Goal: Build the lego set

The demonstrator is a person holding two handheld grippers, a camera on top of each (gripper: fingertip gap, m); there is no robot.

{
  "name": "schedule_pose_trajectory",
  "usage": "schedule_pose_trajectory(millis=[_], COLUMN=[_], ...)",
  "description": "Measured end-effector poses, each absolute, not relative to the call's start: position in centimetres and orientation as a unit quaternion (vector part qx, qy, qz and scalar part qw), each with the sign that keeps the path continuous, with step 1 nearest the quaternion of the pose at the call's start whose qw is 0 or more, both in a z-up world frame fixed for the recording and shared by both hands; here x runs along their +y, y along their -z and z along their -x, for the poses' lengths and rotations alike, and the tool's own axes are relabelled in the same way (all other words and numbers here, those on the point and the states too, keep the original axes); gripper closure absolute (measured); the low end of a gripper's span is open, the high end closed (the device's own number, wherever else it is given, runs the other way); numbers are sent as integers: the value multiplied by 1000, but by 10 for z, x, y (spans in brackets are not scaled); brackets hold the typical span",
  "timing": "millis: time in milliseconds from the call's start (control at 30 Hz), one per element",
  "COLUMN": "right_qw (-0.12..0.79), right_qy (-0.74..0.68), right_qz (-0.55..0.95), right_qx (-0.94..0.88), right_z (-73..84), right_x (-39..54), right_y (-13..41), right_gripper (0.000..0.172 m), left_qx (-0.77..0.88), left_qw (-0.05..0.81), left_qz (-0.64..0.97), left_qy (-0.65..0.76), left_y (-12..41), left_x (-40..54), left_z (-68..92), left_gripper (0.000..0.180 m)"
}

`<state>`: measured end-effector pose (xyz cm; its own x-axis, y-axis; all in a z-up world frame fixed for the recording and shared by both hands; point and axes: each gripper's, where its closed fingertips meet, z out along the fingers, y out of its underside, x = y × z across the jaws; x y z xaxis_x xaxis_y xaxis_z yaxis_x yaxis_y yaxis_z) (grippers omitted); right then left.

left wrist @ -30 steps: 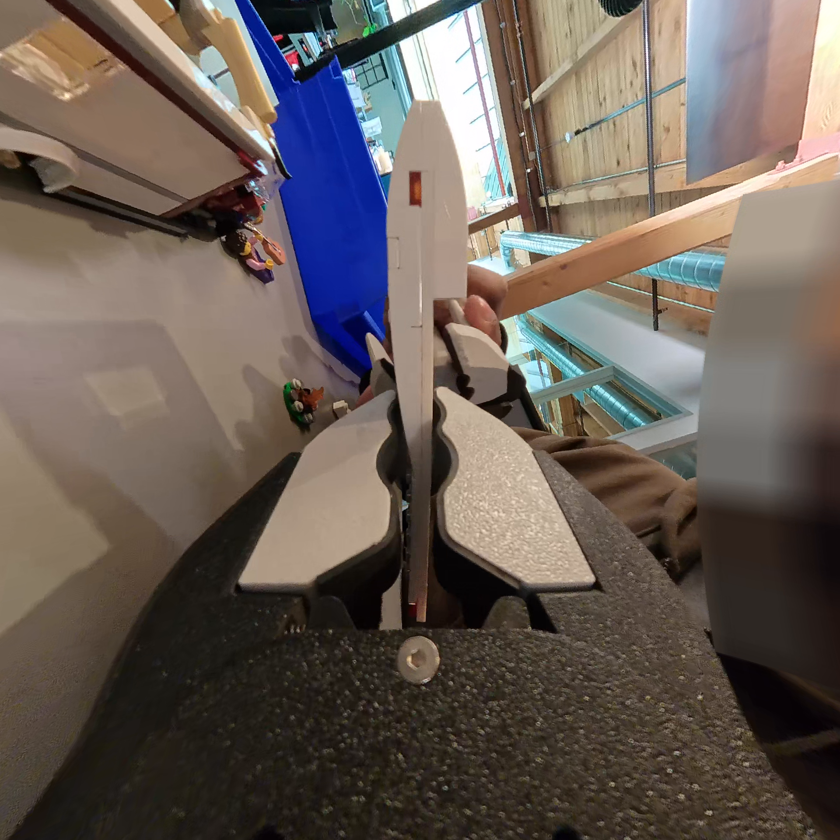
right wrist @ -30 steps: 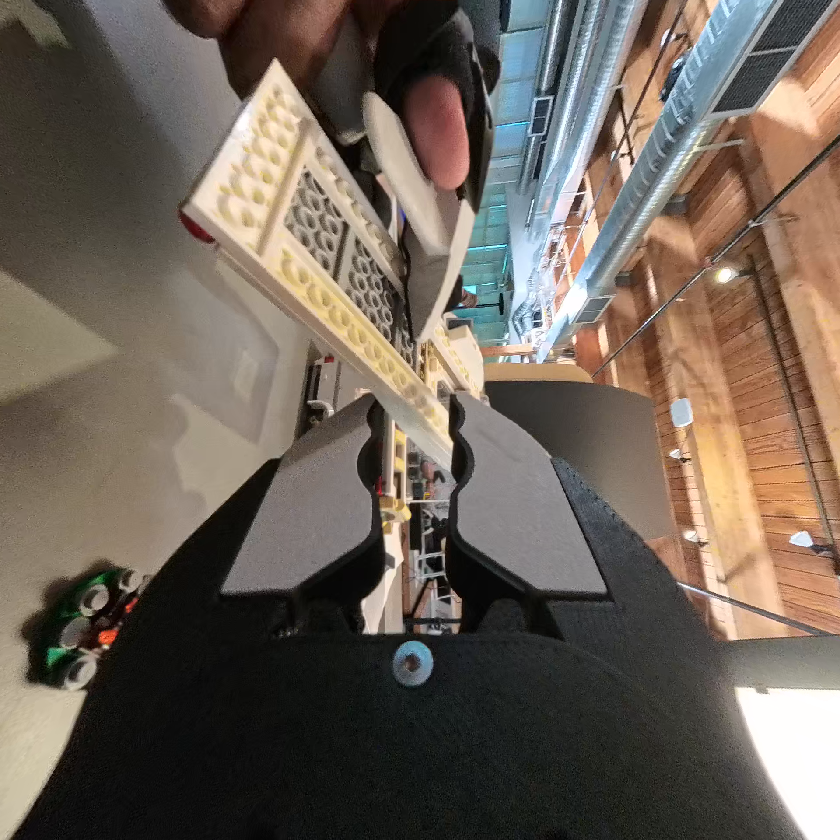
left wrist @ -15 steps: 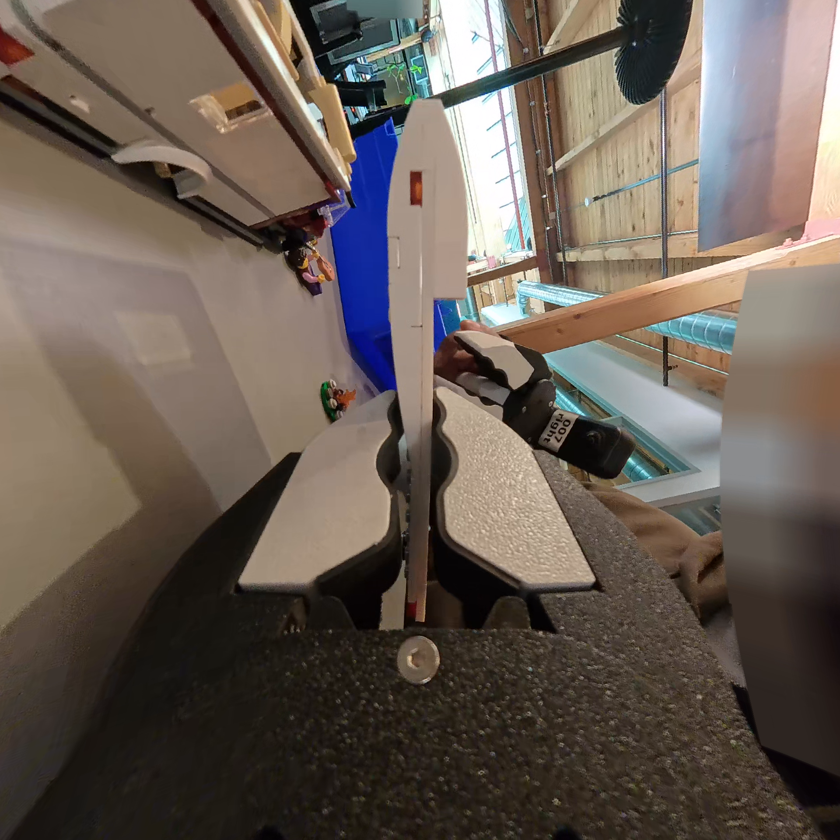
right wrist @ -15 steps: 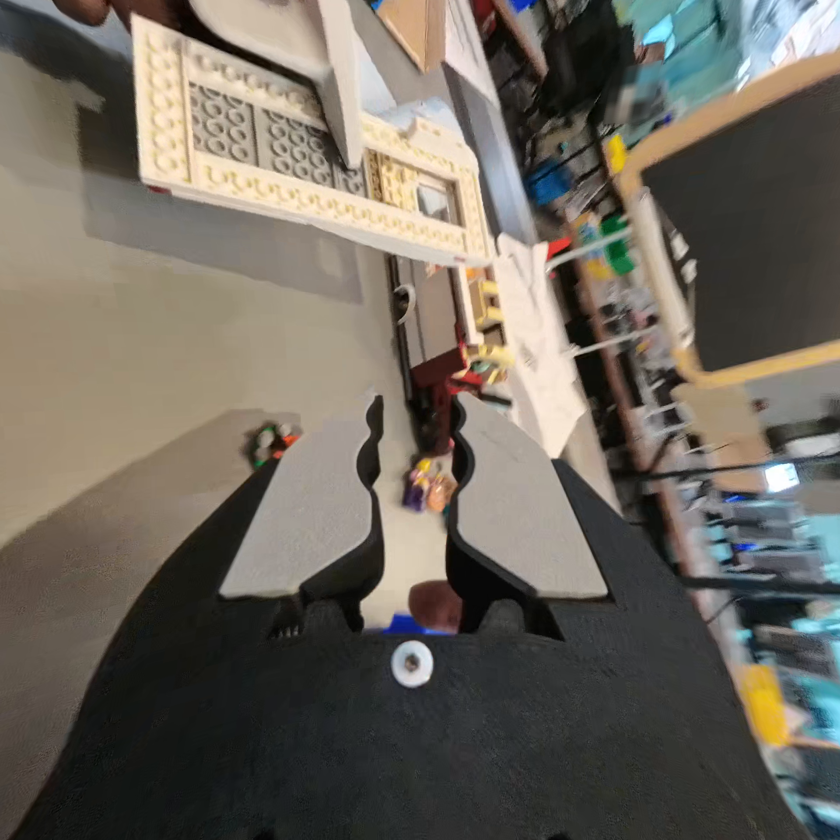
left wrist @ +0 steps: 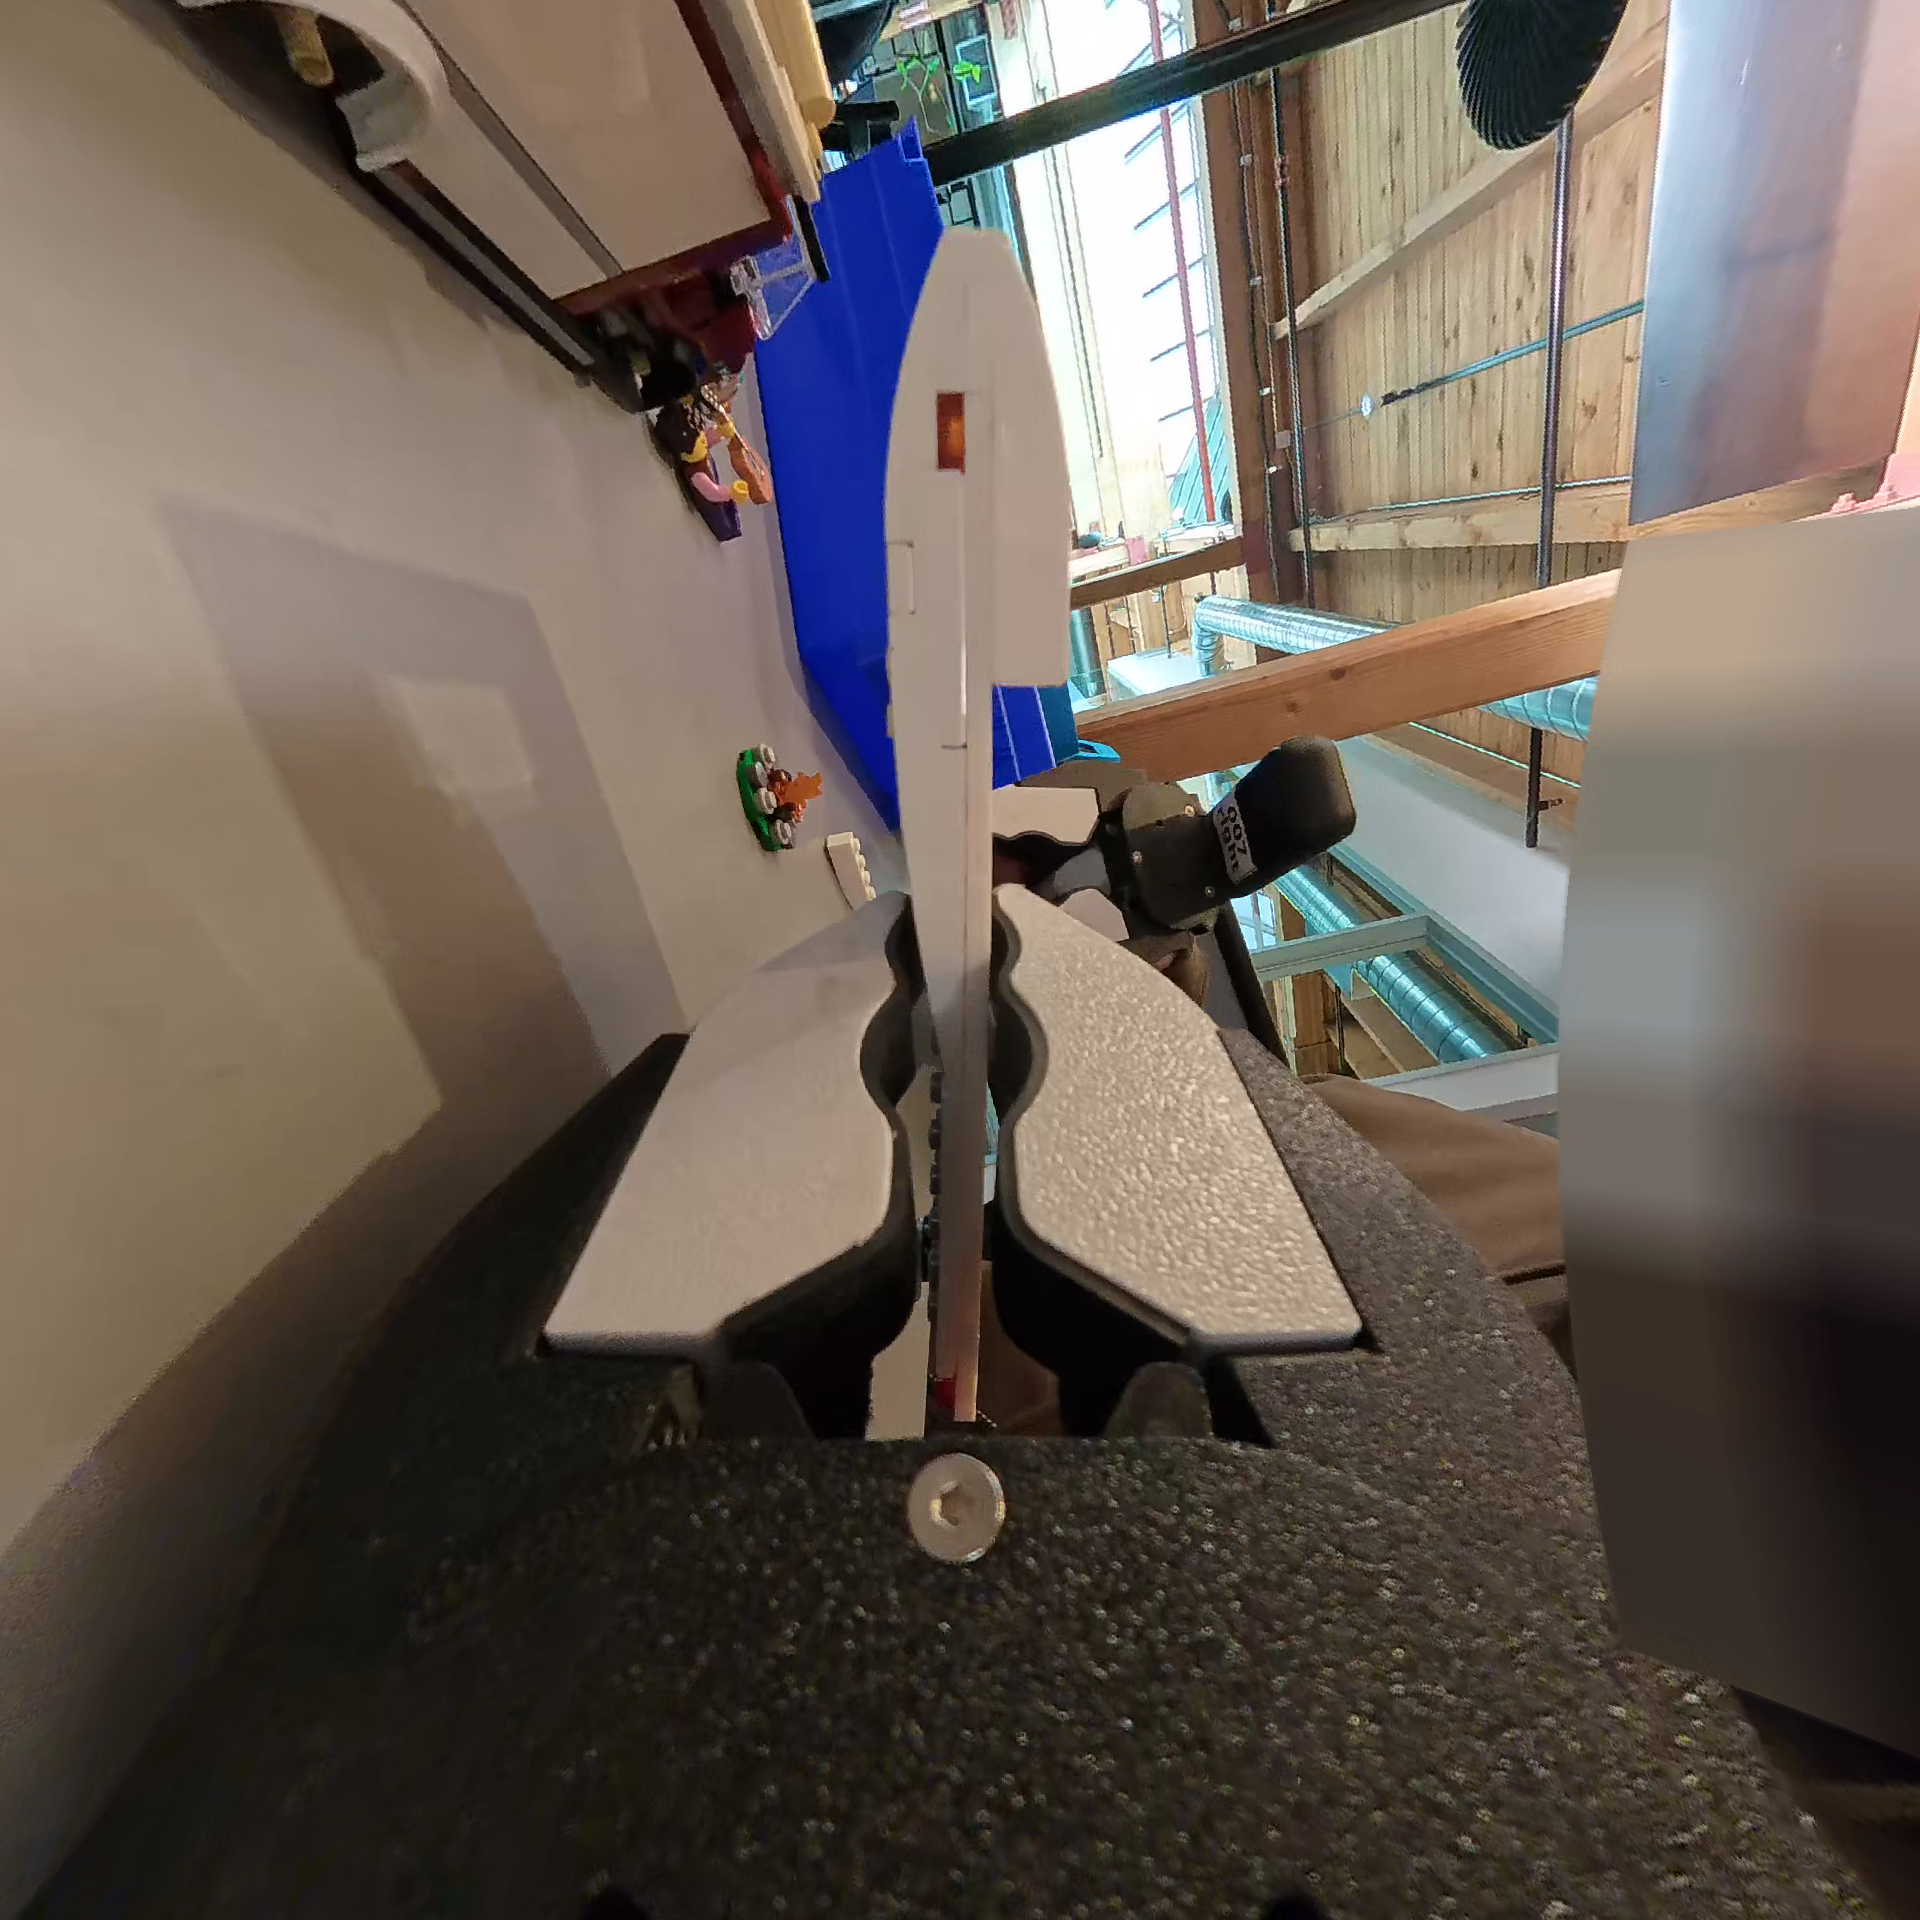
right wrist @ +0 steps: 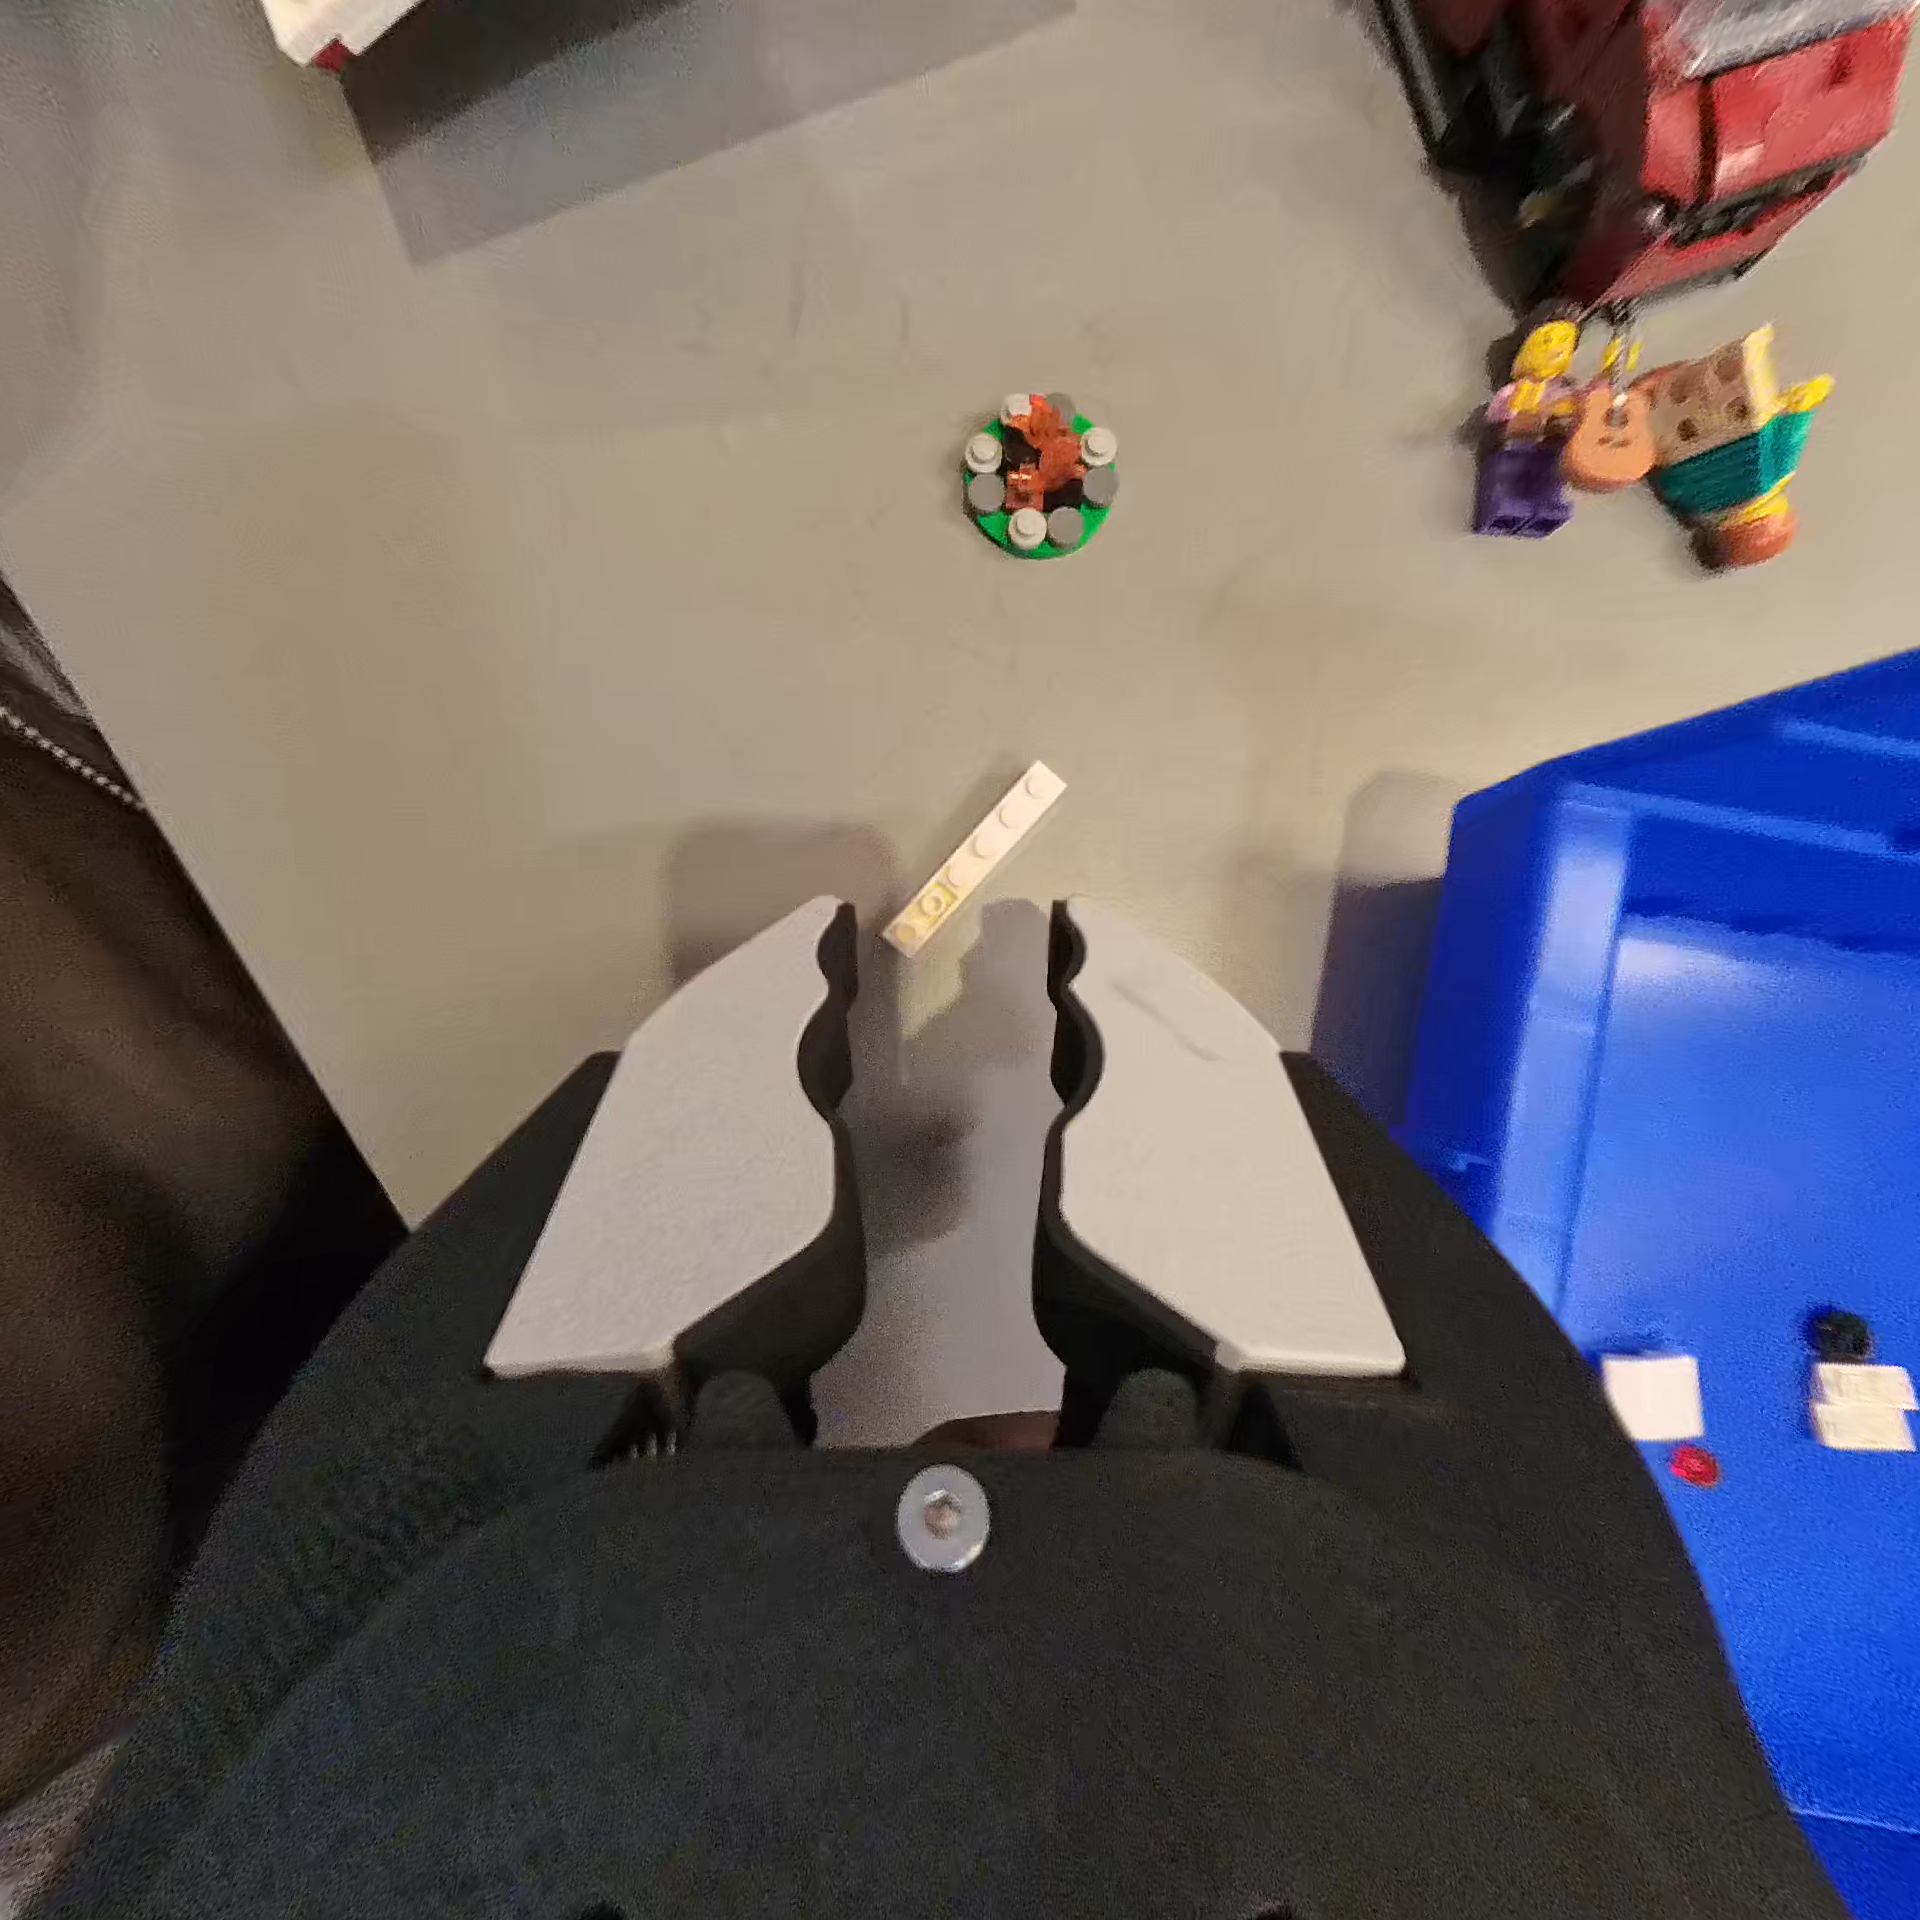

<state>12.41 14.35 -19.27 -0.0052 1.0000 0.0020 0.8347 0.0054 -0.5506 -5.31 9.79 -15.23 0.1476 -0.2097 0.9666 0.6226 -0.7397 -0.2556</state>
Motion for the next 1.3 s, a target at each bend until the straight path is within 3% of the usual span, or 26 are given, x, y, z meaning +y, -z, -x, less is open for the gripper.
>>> schedule_pose_trajectory(millis=[133, 267, 333, 767, 867, 1167, 1300], right_qw=[195, 183, 196, 509, 513, 388, 379], right_qy=[-166, -150, -149, -209, -221, -252, -275], right_qz=[690, 668, 648, 357, 318, 356, 364], right_qx=[-677, -705, -721, -755, -766, -812, -805], right_z=[-118, -105, -93, 85, 77, 61, 56], right_x=[150, 147, 147, 150, 140, 125, 124], right_y=[211, 216, 209, 124, 132, 170, 166], right_gripper=[134, 164, 164, 164, 164, 164, 153], left_qx=[-142, -120, -106, -54, -61, -49, -39], left_qw=[330, 341, 347, 391, 405, 403, 404], left_qz=[691, 700, 706, 617, 625, 664, 669], left_qy=[627, 616, 608, 681, 664, 628, 623], left_y=[153, 149, 146, 104, 111, 126, 126], left_x=[99, 103, 106, 153, 146, 144, 142], left_z=[57, 67, 73, 117, 126, 124, 122], left_gripper=[170, 170, 170, 170, 170, 170, 170])
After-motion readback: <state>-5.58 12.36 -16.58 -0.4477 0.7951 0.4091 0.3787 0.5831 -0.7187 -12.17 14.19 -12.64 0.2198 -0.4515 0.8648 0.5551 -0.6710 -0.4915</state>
